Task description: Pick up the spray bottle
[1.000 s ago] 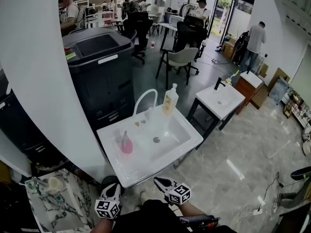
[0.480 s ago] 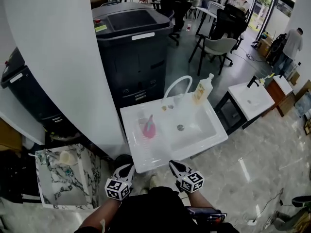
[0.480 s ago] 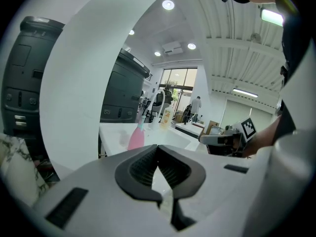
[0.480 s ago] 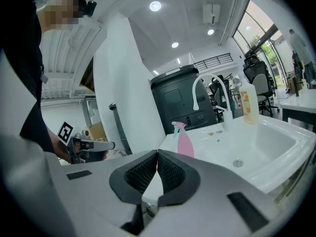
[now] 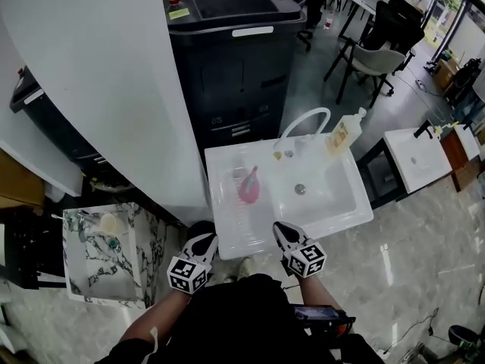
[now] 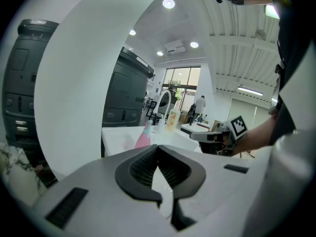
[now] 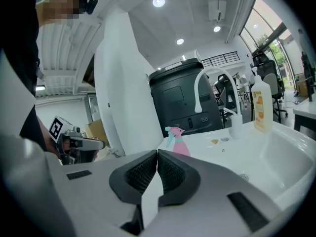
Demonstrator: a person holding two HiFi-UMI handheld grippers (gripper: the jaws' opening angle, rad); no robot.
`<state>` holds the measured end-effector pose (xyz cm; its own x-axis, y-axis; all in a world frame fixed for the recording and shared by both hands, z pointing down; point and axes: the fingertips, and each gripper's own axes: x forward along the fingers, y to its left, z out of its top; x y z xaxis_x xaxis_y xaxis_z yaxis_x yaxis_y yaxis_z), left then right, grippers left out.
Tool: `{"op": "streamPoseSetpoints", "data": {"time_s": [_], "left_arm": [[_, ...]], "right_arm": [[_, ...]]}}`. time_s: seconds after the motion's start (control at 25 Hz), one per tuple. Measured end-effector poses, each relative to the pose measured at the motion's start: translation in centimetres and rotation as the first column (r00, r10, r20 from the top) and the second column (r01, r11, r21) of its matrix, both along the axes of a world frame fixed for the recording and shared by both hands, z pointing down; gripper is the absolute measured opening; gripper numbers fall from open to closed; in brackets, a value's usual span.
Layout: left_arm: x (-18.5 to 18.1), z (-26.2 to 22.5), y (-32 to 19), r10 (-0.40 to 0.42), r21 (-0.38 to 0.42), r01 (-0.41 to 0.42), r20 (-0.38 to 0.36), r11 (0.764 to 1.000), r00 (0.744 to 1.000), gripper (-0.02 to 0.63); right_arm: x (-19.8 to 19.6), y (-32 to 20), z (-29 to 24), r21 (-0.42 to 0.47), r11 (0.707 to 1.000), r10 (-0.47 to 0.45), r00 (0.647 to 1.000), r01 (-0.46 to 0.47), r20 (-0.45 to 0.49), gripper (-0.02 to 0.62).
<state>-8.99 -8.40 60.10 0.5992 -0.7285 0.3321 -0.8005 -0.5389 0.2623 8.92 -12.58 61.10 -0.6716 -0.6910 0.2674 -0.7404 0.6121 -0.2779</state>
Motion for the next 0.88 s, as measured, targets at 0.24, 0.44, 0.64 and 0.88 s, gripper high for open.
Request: {"op": "streamPoseSetpoints", "data": {"time_s": [0.24, 0.44, 0.64, 0.88], "left_arm": [[0.0, -0.2, -2.0, -0.022, -0.001, 0.022, 0.010, 1.000, 1.000, 0.008], [0.3, -0.3, -3.7, -0.041, -0.003, 0.041, 0.015, 0.999, 0.999, 0.008], [0.5, 0.0, -5.0, -0.067, -0.013, 0.067, 0.016, 0.998, 0.998, 0.008], [1.0, 0.5, -5.7, -0.078, -0.031, 0.079, 0.023, 0.996, 0.997, 0.008]], "right_arm": [[-0.4, -4.3, -0.2, 0.025, 0.999, -0.038, 0.999, 0.038, -0.006, 0.026], [-0.9, -7.3, -0.1, 0.030, 0.998, -0.062, 0.998, 0.062, 0.001, 0.026], [-1.6, -9.7, 0.8, 0.009, 0.995, -0.103, 0.995, 0.103, -0.005, 0.027], [-2.5, -12.3, 2.1, -0.013, 0.989, -0.150, 0.988, 0.149, -0.043, 0.028]]}}
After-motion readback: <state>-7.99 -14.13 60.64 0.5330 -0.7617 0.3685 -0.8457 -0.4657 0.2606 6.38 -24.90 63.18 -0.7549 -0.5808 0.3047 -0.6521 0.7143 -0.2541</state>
